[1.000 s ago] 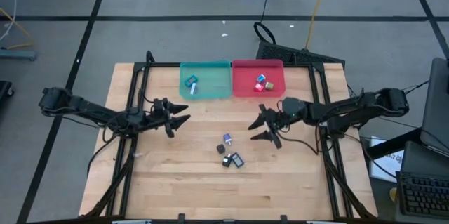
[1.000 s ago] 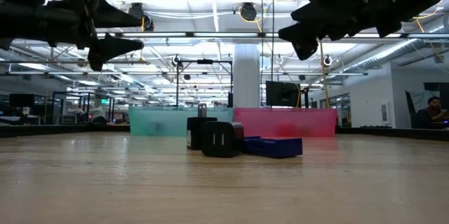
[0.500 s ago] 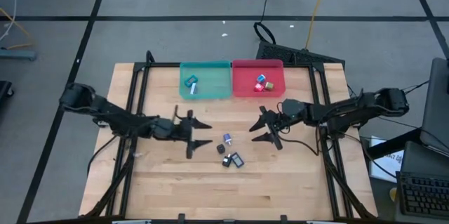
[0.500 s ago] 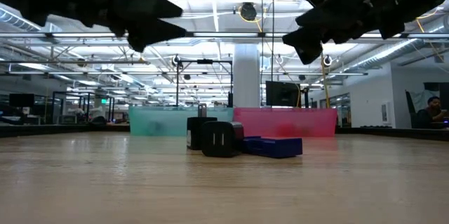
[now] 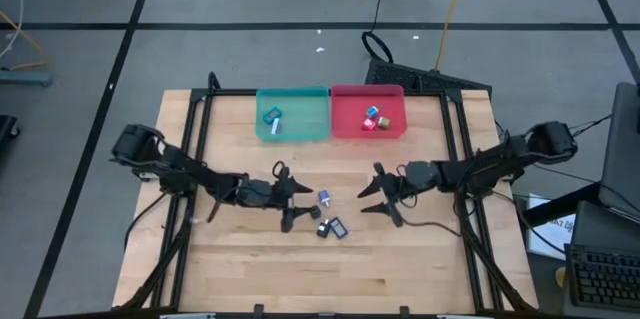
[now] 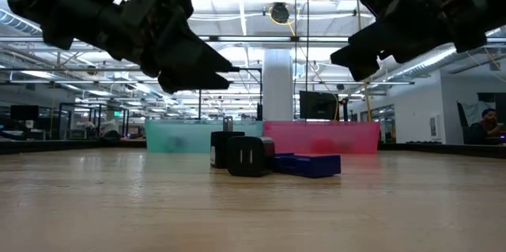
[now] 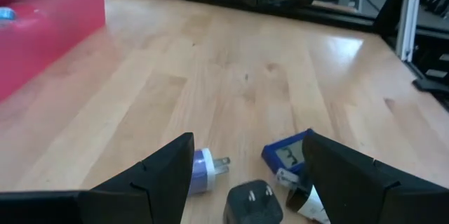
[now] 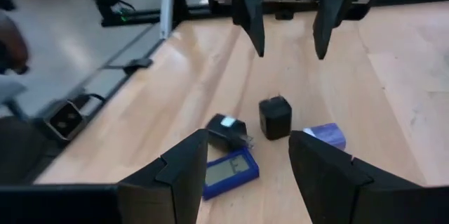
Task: Sort charging adapters and watches
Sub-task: Put the blue watch in the blue bin
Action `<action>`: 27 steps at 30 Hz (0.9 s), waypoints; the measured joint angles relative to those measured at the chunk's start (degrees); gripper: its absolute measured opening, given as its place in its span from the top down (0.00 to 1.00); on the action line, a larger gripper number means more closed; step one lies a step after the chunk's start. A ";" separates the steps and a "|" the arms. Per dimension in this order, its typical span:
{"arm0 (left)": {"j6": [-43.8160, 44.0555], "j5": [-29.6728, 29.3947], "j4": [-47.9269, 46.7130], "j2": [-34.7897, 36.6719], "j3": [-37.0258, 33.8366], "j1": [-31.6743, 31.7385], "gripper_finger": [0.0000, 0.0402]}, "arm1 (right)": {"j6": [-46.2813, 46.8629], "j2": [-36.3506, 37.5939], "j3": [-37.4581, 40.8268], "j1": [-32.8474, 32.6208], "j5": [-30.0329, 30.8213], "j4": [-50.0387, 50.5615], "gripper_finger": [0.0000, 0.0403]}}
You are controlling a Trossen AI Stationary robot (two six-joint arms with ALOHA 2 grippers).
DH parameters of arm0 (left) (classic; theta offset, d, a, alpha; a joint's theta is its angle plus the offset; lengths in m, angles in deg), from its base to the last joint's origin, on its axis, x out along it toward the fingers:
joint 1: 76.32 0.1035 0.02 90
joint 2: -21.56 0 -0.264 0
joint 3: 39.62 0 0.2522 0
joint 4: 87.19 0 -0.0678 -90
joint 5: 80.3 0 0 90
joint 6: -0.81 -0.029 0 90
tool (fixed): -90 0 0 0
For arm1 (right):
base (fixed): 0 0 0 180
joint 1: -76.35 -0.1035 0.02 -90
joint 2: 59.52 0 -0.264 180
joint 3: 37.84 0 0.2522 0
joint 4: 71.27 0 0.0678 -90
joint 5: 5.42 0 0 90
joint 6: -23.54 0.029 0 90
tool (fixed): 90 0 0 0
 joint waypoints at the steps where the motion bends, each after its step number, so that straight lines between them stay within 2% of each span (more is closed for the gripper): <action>1: -0.01 -0.02 -0.03 -0.50 0.17 0.00 0.33 | -0.10 -0.90 0.00 -1.01 1.48 -0.51 0.52; 5: 0.00 -0.10 0.06 -1.26 0.44 0.00 0.33 | 1.58 -5.67 -0.81 -4.30 7.47 -3.00 0.52; 9: 0.23 -0.22 -0.15 -1.30 0.41 0.11 0.33 | 3.81 -12.36 -4.49 -6.35 11.57 -0.92 0.52; 16: 0.25 -0.59 -0.06 -1.30 0.39 0.11 0.33 | 2.95 -23.91 -14.22 -8.30 12.01 6.20 0.52; 23: 0.54 -0.77 -0.09 -1.32 0.35 0.11 0.33 | 1.18 -27.75 -19.01 -8.28 12.05 15.36 0.52; 27: 0.64 -0.76 -0.33 -1.32 0.35 0.11 0.33 | 0.63 -27.01 -19.56 -8.40 18.23 22.76 0.52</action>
